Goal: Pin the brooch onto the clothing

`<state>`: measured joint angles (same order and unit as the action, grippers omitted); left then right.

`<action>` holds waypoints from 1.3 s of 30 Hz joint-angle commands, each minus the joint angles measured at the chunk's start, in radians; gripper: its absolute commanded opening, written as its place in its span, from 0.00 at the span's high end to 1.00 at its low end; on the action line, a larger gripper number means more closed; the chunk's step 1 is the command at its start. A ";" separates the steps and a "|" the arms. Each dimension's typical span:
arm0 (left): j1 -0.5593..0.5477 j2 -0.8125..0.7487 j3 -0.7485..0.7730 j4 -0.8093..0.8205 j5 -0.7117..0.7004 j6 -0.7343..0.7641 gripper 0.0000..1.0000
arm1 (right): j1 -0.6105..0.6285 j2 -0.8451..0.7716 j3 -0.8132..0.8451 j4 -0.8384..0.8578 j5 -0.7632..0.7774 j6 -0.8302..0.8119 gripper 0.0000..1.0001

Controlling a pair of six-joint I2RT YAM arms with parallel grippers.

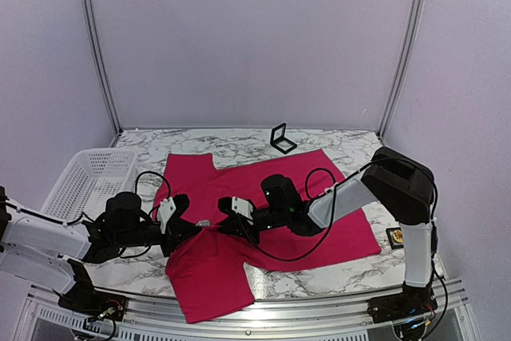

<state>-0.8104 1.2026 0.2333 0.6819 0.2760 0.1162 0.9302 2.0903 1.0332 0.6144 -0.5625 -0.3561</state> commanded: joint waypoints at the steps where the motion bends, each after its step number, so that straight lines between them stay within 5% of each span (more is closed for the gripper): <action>1: -0.012 0.009 0.024 0.043 0.039 0.015 1.00 | -0.056 -0.009 0.005 -0.199 -0.028 -0.045 0.78; 6: -0.011 0.026 0.029 0.032 0.036 0.025 1.00 | -0.056 -0.078 0.000 -0.172 -0.176 -0.034 0.59; 12: -0.011 0.023 0.030 0.020 0.034 0.038 1.00 | -0.056 -0.089 0.066 -0.155 -0.287 0.016 0.53; 29: -0.012 0.035 0.044 -0.005 0.031 0.050 1.00 | 0.009 -0.088 0.115 -0.089 -0.273 0.022 0.82; 39: -0.014 0.039 0.046 -0.008 0.036 0.053 1.00 | 0.013 -0.062 0.160 -0.132 -0.233 -0.010 0.89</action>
<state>-0.8192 1.2301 0.2462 0.6750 0.2958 0.1612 0.9325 2.0174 1.1473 0.4942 -0.8089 -0.3458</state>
